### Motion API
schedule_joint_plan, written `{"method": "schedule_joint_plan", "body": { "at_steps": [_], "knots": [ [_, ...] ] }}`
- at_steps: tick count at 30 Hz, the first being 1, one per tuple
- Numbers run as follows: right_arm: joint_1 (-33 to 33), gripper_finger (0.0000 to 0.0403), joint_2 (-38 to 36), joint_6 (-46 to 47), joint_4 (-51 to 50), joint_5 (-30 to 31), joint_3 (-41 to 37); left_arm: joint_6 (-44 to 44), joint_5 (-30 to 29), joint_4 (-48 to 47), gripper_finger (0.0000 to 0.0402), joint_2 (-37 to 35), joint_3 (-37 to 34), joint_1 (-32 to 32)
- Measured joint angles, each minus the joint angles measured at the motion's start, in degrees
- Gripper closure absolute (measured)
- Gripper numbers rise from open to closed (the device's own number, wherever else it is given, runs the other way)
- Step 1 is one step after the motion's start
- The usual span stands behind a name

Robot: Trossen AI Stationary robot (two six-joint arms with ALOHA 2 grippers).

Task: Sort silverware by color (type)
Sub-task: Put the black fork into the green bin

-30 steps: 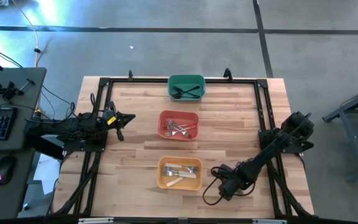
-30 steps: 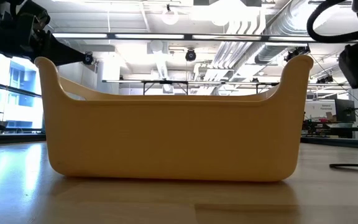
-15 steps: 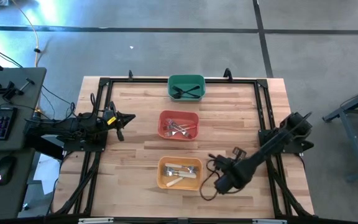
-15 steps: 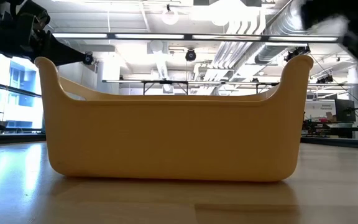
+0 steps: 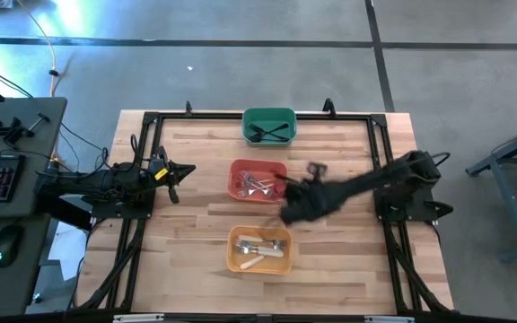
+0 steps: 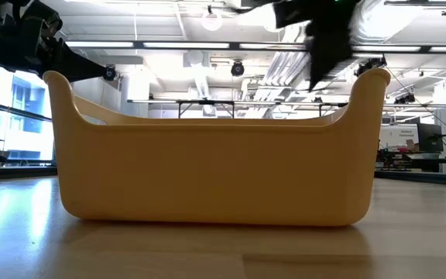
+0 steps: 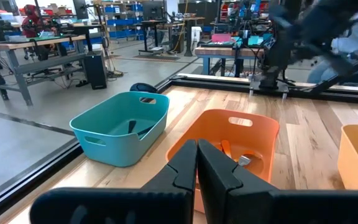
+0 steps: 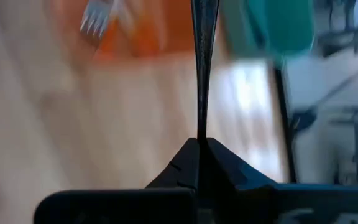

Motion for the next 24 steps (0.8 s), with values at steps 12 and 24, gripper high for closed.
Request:
{"method": "schedule_joint_plan", "body": {
  "at_steps": [12, 24],
  "knots": [
    [-27.8, 0.0403, 0.2, -48.0, 36.6, -9.9, 0.0, 0.0, 0.0, 0.0, 0.0397, 0.0, 0.0, 0.0],
    [-41.9, 0.0403, 7.9, -63.0, 47.8, -19.0, 0.0, 0.0, 0.0, 0.0, 0.0397, 0.0, 0.0, 0.0]
  ]
}}
